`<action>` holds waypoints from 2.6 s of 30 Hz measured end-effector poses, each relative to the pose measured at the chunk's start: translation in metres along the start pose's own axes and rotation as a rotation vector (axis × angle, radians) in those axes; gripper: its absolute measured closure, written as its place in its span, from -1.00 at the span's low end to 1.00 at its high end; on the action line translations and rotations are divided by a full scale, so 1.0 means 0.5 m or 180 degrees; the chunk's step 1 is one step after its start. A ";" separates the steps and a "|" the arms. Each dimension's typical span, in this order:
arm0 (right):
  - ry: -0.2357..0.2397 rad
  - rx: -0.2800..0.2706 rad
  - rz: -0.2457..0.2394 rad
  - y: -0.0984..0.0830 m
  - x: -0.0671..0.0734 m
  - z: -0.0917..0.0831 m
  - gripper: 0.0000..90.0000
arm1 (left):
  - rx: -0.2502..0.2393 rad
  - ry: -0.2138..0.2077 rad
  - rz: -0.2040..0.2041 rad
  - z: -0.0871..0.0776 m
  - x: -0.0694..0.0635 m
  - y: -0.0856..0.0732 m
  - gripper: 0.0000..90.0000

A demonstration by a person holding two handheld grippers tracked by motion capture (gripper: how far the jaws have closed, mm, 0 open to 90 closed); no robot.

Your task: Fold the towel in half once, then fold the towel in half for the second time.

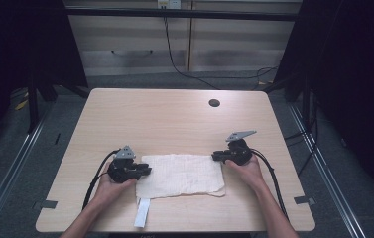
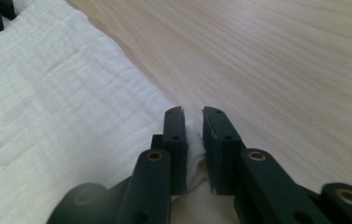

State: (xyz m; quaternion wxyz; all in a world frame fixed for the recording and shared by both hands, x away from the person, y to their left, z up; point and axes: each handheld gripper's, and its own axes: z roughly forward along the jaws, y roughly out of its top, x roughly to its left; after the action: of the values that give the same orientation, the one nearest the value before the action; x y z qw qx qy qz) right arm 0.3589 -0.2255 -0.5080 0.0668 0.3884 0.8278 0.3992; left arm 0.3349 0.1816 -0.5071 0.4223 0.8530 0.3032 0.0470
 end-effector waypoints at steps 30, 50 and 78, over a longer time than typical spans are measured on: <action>0.0060 -0.0170 0.0072 0.008 0.003 -0.007 0.96 | 0.0054 0.0144 -0.0197 0.013 0.083 0.040 0.22; 0.0042 -0.0227 0.0064 0.011 0.004 -0.014 0.96 | 0.0167 0.0135 0.0096 0.010 0.054 0.033 0.90; 0.0089 -0.0582 -0.0164 0.040 0.041 -0.078 0.96 | -0.0252 0.0088 -0.0103 -0.035 0.067 0.052 0.90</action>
State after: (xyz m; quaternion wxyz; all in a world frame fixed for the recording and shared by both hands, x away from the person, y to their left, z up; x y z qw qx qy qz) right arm 0.3402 -0.2271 -0.4635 0.1006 0.3536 0.7985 0.4767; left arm 0.3686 0.2003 -0.4823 0.4522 0.8299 0.3206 0.0639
